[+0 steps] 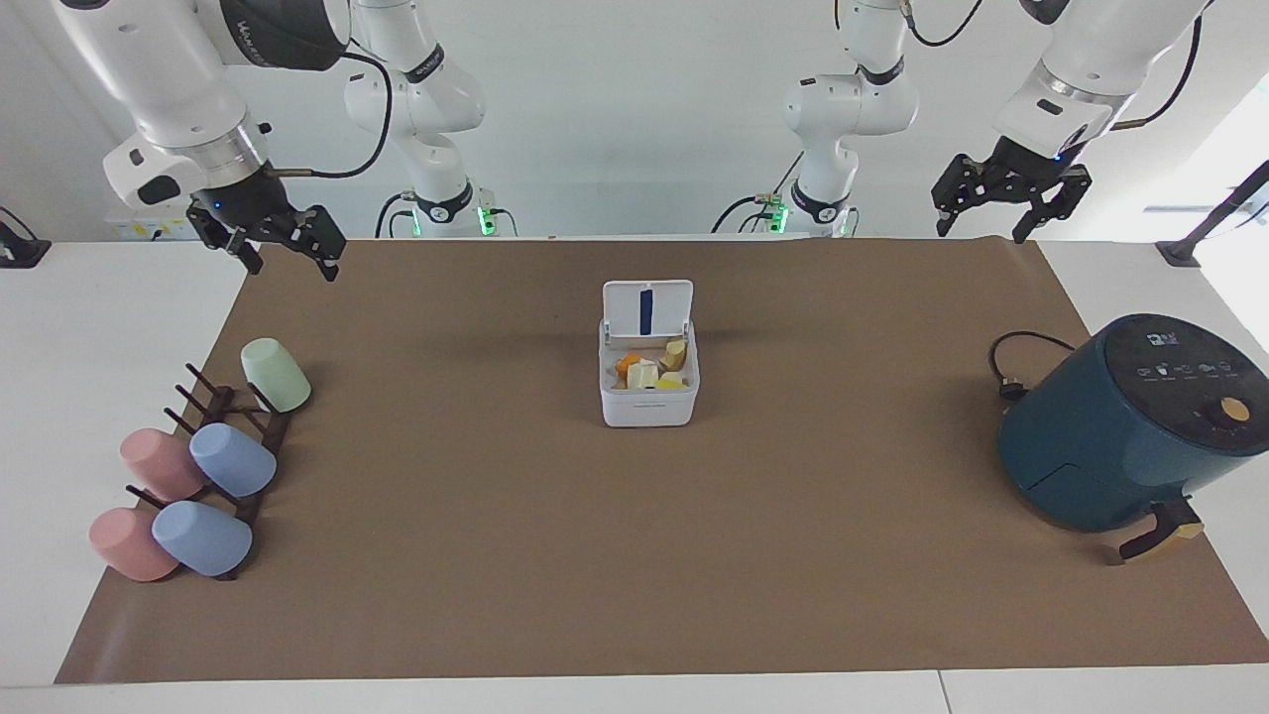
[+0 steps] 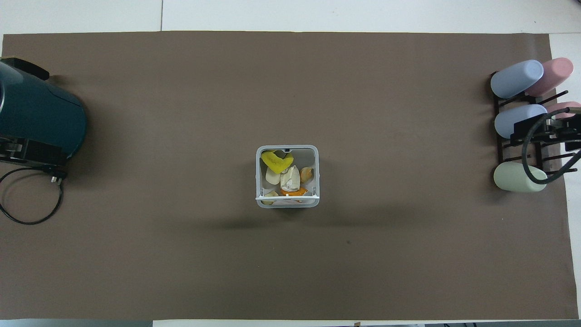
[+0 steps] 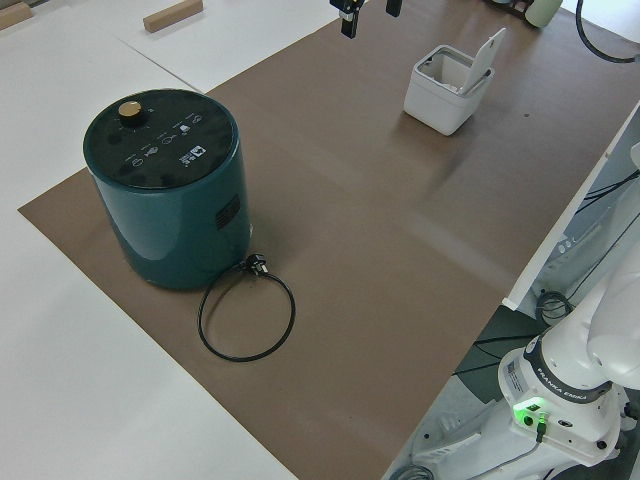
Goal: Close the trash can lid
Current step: 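Move the left gripper out from rest toward the clear trash bin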
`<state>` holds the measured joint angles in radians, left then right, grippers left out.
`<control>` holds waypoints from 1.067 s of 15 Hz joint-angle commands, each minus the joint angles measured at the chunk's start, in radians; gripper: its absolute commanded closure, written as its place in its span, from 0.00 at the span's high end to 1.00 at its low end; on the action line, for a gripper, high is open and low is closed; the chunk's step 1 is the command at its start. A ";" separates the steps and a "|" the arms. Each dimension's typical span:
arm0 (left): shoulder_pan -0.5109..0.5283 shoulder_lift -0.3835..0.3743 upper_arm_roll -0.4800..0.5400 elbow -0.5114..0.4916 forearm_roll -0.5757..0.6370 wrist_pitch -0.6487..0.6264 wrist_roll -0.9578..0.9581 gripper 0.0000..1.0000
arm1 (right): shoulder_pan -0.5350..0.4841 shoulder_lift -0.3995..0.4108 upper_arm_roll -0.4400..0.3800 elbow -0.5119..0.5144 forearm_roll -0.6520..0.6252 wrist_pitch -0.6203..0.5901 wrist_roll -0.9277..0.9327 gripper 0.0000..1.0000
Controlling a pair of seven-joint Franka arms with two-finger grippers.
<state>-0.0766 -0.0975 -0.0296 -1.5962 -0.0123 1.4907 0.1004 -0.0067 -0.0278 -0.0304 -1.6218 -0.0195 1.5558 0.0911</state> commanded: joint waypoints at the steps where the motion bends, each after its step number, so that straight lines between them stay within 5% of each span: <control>1: -0.018 -0.025 0.008 -0.025 0.018 -0.012 -0.005 1.00 | -0.007 -0.006 0.007 -0.010 0.000 0.009 0.009 1.00; 9: -0.060 -0.033 -0.010 -0.030 0.018 -0.003 -0.111 1.00 | -0.007 -0.006 0.007 -0.012 0.000 0.009 0.009 1.00; 10: -0.096 -0.033 -0.010 -0.030 0.018 0.002 -0.152 0.76 | -0.009 -0.006 0.007 -0.012 0.000 0.009 0.009 1.00; 11: -0.132 -0.033 -0.012 -0.031 0.018 0.008 -0.203 0.23 | -0.009 -0.006 0.007 -0.012 0.000 0.009 0.009 1.00; 12: -0.173 -0.033 -0.012 -0.042 0.018 0.013 -0.252 0.00 | -0.009 -0.006 0.007 -0.010 0.000 0.009 0.009 1.00; 16: -0.386 -0.033 -0.013 -0.144 -0.044 0.098 -0.486 0.00 | -0.009 -0.006 0.007 -0.010 0.000 0.009 0.009 1.00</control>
<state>-0.3649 -0.1049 -0.0556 -1.6504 -0.0258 1.5199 -0.2810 -0.0067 -0.0278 -0.0304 -1.6219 -0.0195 1.5558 0.0911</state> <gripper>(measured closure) 0.678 0.000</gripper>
